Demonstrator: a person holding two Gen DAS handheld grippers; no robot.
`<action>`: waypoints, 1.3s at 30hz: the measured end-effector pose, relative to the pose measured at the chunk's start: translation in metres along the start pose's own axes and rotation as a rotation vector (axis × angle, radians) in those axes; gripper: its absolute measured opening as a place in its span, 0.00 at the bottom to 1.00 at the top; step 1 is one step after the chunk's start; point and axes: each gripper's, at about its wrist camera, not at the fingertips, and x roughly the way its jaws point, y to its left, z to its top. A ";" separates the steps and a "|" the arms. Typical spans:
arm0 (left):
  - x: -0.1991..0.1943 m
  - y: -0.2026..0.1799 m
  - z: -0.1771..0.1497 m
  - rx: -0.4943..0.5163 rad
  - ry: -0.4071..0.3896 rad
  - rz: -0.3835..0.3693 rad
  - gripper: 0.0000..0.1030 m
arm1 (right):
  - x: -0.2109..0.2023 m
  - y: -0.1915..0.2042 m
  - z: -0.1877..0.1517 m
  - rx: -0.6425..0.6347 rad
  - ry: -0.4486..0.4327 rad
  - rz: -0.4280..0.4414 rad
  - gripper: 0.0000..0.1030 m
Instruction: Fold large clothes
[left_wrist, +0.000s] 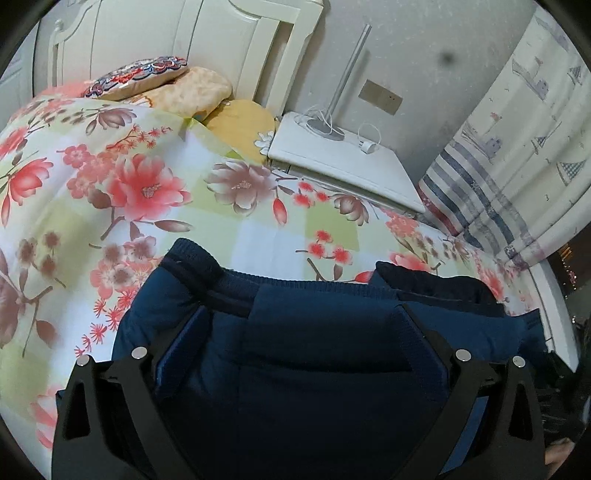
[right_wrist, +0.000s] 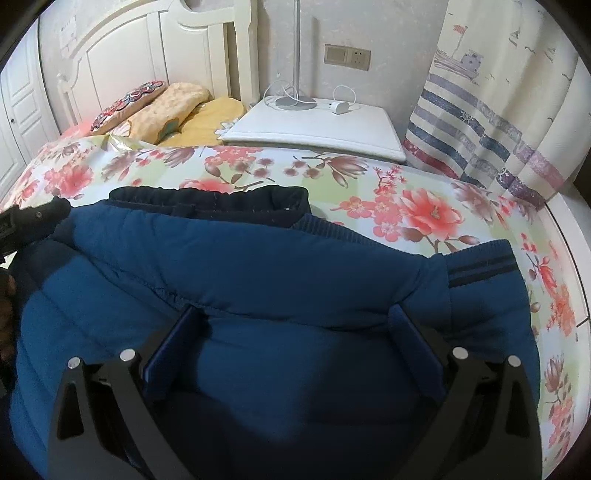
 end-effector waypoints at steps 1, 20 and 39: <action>0.003 -0.001 0.001 0.002 0.009 0.005 0.95 | 0.001 -0.001 0.000 0.008 0.001 0.009 0.98; -0.010 -0.092 -0.069 0.470 -0.006 0.287 0.96 | -0.039 0.068 -0.032 -0.195 -0.018 -0.051 0.97; -0.053 0.030 -0.059 0.079 -0.009 0.192 0.96 | -0.052 -0.093 -0.074 0.247 -0.071 0.051 0.98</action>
